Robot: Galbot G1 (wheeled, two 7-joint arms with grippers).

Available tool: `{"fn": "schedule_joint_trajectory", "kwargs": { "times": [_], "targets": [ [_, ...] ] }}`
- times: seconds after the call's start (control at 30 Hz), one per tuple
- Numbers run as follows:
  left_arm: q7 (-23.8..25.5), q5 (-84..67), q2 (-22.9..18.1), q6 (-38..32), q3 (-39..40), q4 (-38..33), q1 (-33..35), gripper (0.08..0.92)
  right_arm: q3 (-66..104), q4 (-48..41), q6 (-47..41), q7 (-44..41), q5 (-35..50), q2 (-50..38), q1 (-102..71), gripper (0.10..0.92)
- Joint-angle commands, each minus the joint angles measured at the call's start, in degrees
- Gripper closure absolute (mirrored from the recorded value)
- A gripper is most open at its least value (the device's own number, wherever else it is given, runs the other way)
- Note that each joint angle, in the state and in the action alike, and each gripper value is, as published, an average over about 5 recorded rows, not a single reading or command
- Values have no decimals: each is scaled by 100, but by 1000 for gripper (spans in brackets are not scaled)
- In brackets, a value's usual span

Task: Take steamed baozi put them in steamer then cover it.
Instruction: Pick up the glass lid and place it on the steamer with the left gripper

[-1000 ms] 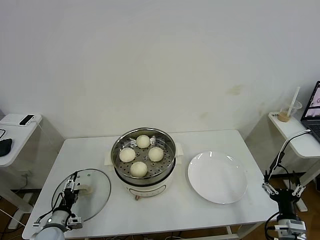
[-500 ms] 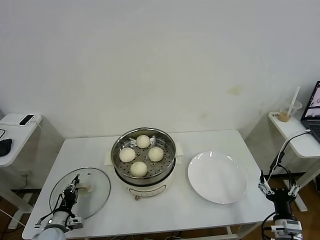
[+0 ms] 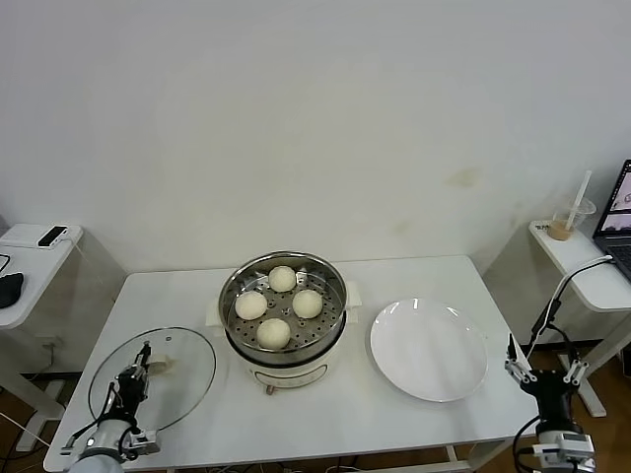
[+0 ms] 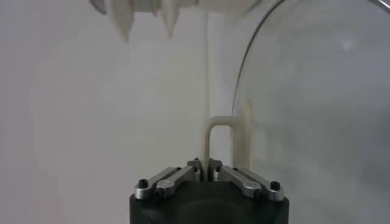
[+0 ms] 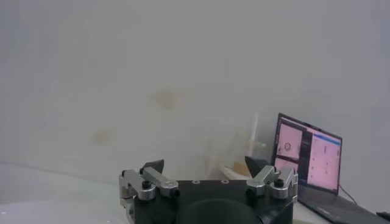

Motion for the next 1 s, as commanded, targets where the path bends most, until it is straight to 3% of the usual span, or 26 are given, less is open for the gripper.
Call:
{"fn": "schedule_joint_trajectory", "kwargs": {
  "times": [0.03, 0.47, 0.77, 1.0],
  "targets": [
    [108, -213, 112, 117, -765, -1061, 527, 862, -76, 72, -10, -16, 59, -56, -40, 203],
    [947, -803, 685, 671, -1292, -1897, 423, 862, -112, 114, 6, -66, -103, -16, -106, 203],
    [1452, -490, 963, 1235, -18, -2656, -243, 862, -176, 77, 55, -61, -343, 101, -144, 203],
    [1742, -323, 1016, 1724, 1196, -2593, -1241, 862, -347, -2, 97, -36, -553, 204, -139, 203]
  ]
}}
